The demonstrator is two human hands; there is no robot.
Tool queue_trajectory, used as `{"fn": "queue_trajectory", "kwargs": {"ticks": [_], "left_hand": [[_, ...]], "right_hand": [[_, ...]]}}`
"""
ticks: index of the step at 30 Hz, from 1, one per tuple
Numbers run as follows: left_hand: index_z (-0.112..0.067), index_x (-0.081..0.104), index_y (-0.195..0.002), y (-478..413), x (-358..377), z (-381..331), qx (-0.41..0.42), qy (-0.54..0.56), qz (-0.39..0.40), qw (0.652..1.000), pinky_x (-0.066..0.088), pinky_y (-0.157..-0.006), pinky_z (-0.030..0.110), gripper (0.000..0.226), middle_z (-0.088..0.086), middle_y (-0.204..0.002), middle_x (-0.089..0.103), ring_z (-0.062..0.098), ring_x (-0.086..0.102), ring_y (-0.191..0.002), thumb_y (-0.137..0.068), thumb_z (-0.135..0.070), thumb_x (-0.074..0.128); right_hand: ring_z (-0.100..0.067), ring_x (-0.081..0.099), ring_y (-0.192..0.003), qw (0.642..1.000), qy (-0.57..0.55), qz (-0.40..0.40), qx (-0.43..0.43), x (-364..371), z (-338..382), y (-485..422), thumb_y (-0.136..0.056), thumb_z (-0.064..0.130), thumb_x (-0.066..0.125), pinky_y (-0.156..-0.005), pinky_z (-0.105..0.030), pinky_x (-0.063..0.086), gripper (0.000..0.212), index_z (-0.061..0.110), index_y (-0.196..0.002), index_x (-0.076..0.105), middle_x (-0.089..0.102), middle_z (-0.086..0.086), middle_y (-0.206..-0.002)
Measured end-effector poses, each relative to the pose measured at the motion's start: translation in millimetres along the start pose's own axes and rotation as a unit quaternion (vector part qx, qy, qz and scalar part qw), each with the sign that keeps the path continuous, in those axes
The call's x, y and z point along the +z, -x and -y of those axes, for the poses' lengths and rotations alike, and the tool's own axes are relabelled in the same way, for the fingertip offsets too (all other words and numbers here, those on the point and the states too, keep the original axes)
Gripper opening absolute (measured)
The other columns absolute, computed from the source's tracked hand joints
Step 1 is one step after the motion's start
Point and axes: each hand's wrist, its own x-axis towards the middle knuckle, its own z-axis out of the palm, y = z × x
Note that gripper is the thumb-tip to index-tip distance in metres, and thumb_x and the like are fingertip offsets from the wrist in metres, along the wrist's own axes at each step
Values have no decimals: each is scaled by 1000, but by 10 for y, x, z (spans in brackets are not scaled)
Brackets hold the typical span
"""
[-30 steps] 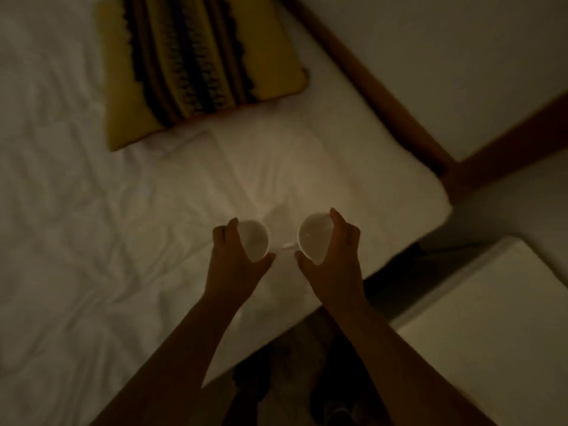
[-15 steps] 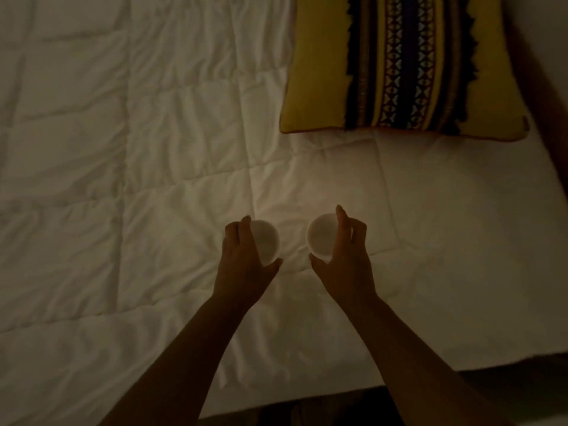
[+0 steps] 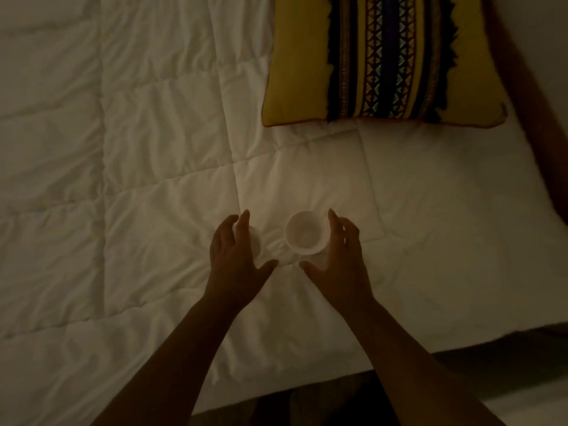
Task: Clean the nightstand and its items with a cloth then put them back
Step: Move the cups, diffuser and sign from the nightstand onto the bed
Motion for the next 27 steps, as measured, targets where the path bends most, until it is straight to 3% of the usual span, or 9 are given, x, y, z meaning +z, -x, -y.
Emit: {"fn": "queue_trajectory", "kwargs": {"ticks": [3, 8, 14, 17, 21, 24, 27], "left_hand": [[-22, 19, -147, 67, -62, -304, 49, 4, 6, 999, 35, -110, 48, 98, 7, -148, 28, 27, 26, -138, -71, -50, 74], [-22, 30, -143, 314, 150, -1088, 137, -1, 52, 989, 39, -108, 41, 80, 2, -141, 42, 21, 35, -131, -78, -48, 68], [-31, 32, -139, 833, 860, -2162, 223, -40, 176, 958, 46, -99, 35, 67, -7, -126, 55, 13, 52, -115, -82, -52, 61], [-29, 39, -137, 1166, 1236, -2609, 275, -60, 240, 929, 48, -95, 37, 58, -8, -116, 59, 13, 55, -108, -86, -49, 58], [-14, 53, -128, 1708, 1727, -3172, 318, -55, 318, 892, 48, -94, 39, 43, 5, -115, 61, 22, 59, -108, -91, -34, 59], [-17, 54, -128, 2248, 2128, -3619, 365, -62, 345, 863, 48, -88, 30, 40, 2, -112, 62, 18, 60, -101, -92, -33, 58], [-19, 59, -118, 2722, 2494, -3981, 410, -60, 368, 832, 50, -81, 29, 31, -1, -99, 64, 14, 60, -91, -91, -34, 61]], "right_hand": [[-21, 33, -136, 1000, -12, -9, 0, -194, -124, 231, -80, 50, 63, -99, -30, 43, 88, 23, -150, 17, 25, -7, -151], [-14, 51, -117, 996, -44, -44, 57, -665, -548, 711, -91, 35, 57, -96, -20, 37, 49, 15, -135, 46, 53, -3, -129], [-3, 59, -90, 967, -123, -80, 210, -1324, -1383, 1518, -93, 32, 56, -79, -22, 52, 29, 28, -122, 52, 62, 9, -108], [-2, 58, -86, 945, -134, -118, 274, -1573, -1806, 2070, -94, 29, 53, -78, -17, 46, 21, 29, -115, 57, 60, 16, -99], [-3, 59, -76, 913, -128, -183, 341, -1821, -2397, 2893, -92, 24, 57, -65, -9, 37, 18, 24, -109, 63, 63, 12, -92], [-7, 62, -77, 876, -147, -218, 404, -1959, -2837, 3584, -91, 23, 57, -67, -18, 45, 19, 23, -109, 63, 67, 7, -95], [-11, 63, -77, 838, -163, -261, 451, -2076, -3212, 4180, -90, 23, 58, -70, -28, 51, 17, 22, -105, 64, 66, 5, -93]]}}
